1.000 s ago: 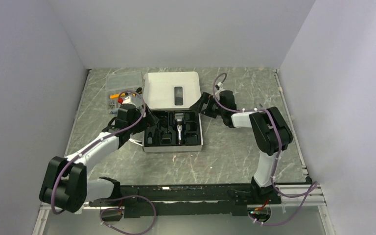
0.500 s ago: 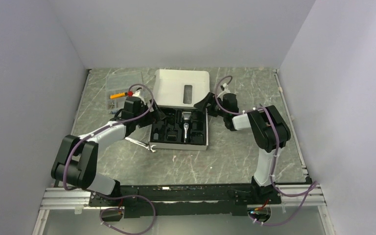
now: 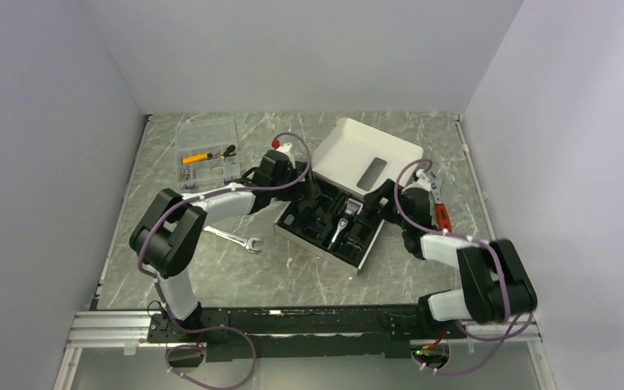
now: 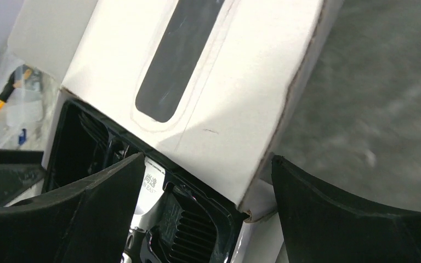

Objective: Sort the hair-cutting tools
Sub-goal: Move the storage box to the center of the board, then pick up the haircut tool at the center of the board.

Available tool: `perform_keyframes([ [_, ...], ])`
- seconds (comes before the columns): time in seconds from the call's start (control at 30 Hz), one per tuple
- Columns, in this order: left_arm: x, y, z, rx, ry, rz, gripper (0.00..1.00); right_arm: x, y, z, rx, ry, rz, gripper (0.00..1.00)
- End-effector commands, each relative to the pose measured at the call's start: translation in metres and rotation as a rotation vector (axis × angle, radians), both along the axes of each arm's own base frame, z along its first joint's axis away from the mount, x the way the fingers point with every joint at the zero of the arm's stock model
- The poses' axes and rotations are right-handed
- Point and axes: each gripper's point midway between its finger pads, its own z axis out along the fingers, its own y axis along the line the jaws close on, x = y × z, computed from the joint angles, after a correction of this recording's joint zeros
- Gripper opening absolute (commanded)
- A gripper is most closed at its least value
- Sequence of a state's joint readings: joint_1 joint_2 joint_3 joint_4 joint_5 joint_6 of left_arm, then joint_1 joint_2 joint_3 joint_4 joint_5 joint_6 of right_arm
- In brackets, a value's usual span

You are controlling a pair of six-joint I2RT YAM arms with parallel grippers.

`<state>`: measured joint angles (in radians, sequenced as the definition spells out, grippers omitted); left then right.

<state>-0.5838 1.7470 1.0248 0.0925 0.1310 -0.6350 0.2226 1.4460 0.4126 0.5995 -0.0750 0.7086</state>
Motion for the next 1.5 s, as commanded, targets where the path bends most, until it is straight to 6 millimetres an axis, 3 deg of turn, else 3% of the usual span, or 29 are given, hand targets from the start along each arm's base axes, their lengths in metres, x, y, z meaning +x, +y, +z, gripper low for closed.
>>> perform_keyframes([
  [0.0,-0.045,-0.106,0.043,-0.216,-0.013,-0.320,0.92,-0.021,0.011,0.038,0.066,-0.060,0.038,0.87],
  [0.13,-0.053,-0.137,0.048,-0.232,-0.004,-0.388,0.91,-0.032,-0.011,0.049,0.036,-0.071,-0.037,0.89],
  [0.27,-0.063,-0.162,0.051,-0.240,-0.011,-0.444,0.91,-0.043,-0.020,0.051,0.021,-0.061,-0.058,0.91],
  [0.47,-0.066,-0.168,0.050,-0.215,-0.022,-0.447,0.93,-0.052,-0.028,0.040,0.010,-0.027,-0.076,0.92],
  [0.57,-0.045,-0.140,0.067,-0.162,-0.099,-0.342,0.99,-0.054,-0.031,0.048,-0.007,-0.039,-0.076,0.94],
  [0.73,0.002,-0.065,0.111,-0.077,-0.200,-0.131,0.99,-0.055,-0.032,0.063,-0.040,-0.045,-0.051,0.98],
  [0.83,0.031,-0.024,0.113,0.010,-0.207,-0.003,0.99,-0.056,-0.029,0.067,-0.052,-0.028,-0.027,1.00],
  [0.9,0.047,-0.012,0.104,0.086,-0.187,0.017,0.99,-0.056,-0.029,0.067,-0.061,-0.023,-0.016,1.00],
  [1.13,0.096,0.013,0.041,0.288,-0.069,0.025,0.99,-0.060,-0.025,0.068,-0.068,-0.021,0.021,1.00],
  [1.37,0.132,0.053,0.029,0.324,-0.056,0.097,0.99,-0.067,-0.022,0.073,-0.054,-0.040,0.045,1.00],
  [1.47,0.139,0.050,0.025,0.342,-0.068,0.058,0.99,-0.067,-0.020,0.076,-0.049,-0.050,0.057,1.00],
])
